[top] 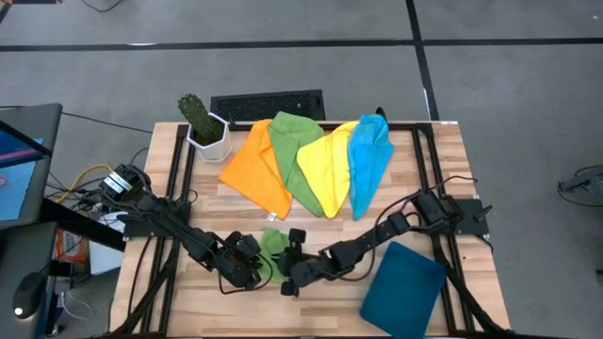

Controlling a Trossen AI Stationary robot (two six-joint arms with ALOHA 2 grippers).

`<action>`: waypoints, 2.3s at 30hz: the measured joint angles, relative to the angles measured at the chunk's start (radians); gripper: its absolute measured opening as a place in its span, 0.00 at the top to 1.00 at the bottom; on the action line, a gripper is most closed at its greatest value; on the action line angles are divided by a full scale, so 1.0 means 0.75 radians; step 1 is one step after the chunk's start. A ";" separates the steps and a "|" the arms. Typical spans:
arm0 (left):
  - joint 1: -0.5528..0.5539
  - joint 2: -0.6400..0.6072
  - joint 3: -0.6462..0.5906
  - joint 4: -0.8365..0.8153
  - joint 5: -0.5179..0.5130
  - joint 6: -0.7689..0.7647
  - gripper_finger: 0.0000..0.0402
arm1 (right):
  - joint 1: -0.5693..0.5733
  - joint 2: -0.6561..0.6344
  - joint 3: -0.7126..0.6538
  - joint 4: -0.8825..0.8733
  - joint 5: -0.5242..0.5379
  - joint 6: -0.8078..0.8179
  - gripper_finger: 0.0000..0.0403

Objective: Fold microfiber towels
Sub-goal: Fold the right green microfiber towel

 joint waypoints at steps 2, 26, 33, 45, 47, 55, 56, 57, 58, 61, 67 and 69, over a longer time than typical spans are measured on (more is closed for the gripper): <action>0.000 0.000 0.000 0.000 0.000 0.004 0.76 | -0.017 0.000 0.000 0.000 -0.022 -0.020 0.86; 0.000 0.001 0.001 -0.002 0.031 0.041 0.78 | -0.120 -0.118 0.079 -0.705 -0.306 0.093 0.86; 0.002 0.001 0.002 -0.004 0.017 0.061 0.78 | -0.022 -0.204 0.077 -0.587 -0.049 0.004 0.86; 0.003 0.001 0.002 -0.003 0.023 0.079 0.78 | -0.274 -0.060 0.084 -0.139 -0.432 -0.160 0.86; 0.003 0.001 0.002 -0.003 0.028 0.082 0.78 | -0.295 -0.048 0.075 -0.168 -0.477 -0.160 0.86; 0.003 0.001 0.002 -0.005 0.031 0.082 0.78 | -0.297 -0.017 0.076 -0.322 -0.566 -0.157 0.86; 0.003 0.001 0.002 -0.005 0.031 0.082 0.78 | -0.290 -0.018 0.076 -0.351 -0.576 -0.152 0.86; 0.003 0.001 0.002 -0.005 0.032 0.086 0.78 | -0.283 -0.026 0.076 -0.393 -0.581 -0.138 0.86; 0.003 0.001 0.002 -0.004 0.033 0.094 0.78 | -0.275 -0.039 0.075 -0.451 -0.582 -0.128 0.86; 0.003 0.001 0.002 -0.005 0.033 0.097 0.78 | -0.242 -0.076 0.077 -0.589 -0.583 -0.098 0.86; 0.003 0.001 0.002 -0.007 0.035 0.108 0.78 | -0.155 -0.167 0.076 -0.840 -0.578 0.019 0.86; 0.003 0.001 0.002 -0.006 0.035 0.108 0.78 | -0.122 -0.193 0.076 -0.898 -0.545 0.071 0.86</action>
